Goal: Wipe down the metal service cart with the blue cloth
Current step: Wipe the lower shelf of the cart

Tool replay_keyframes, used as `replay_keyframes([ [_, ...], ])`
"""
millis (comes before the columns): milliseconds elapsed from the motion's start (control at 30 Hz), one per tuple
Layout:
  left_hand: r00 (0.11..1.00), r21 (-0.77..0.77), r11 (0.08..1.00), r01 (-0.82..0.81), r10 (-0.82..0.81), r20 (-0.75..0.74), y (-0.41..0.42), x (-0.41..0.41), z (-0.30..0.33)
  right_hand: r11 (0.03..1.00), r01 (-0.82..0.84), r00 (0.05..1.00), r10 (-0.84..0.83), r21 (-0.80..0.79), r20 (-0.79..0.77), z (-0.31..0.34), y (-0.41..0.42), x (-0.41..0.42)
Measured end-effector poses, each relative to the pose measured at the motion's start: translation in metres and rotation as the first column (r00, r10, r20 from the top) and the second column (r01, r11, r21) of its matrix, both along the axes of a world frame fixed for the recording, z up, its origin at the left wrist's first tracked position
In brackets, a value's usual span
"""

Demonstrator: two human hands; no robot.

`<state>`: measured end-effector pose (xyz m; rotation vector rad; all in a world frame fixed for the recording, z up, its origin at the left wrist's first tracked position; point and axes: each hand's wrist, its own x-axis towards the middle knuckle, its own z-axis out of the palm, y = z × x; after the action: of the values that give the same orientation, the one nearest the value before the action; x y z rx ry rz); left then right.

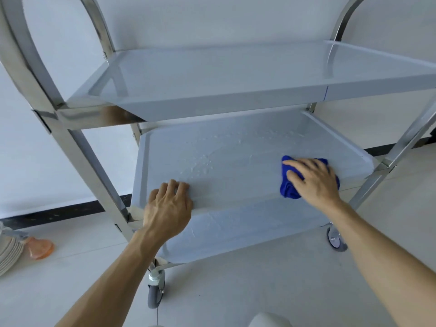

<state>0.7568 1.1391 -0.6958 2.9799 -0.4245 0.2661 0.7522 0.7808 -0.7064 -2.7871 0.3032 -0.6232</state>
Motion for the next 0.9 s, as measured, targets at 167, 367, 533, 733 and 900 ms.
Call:
replay_keyframes([
  [167, 0.995, -0.102, 0.99, 0.101, -0.1, 0.017, -0.04, 0.031, 0.006, 0.989, 0.129, 0.977, -0.114, 0.072, -0.179, -0.001, 0.006, 0.019],
  [367, 0.97, -0.069, 0.969, 0.237, -0.232, 0.076, -0.057, 0.032, -0.022, 0.992, 0.118, 0.991, -0.115, 0.038, -0.072, -0.006, 0.012, 0.015],
  [533, 0.969, -0.032, 0.976, 0.213, -0.207, 0.131, -0.062, 0.033, -0.023, 0.993, 0.095, 0.982, -0.083, -0.064, 0.168, -0.017, 0.019, 0.007],
  [733, 0.975, -0.088, 0.977, 0.196, -0.185, 0.122, -0.063, 0.03, -0.019, 0.972, -0.105, 0.922, 0.175, -0.211, 0.345, -0.032, 0.074, 0.003],
  [900, 0.981, -0.133, 0.975, 0.175, -0.162, 0.105, -0.059, 0.027, -0.016, 0.892, -0.29, 0.831, 0.414, -0.346, 0.372, -0.035, 0.087, 0.008],
])
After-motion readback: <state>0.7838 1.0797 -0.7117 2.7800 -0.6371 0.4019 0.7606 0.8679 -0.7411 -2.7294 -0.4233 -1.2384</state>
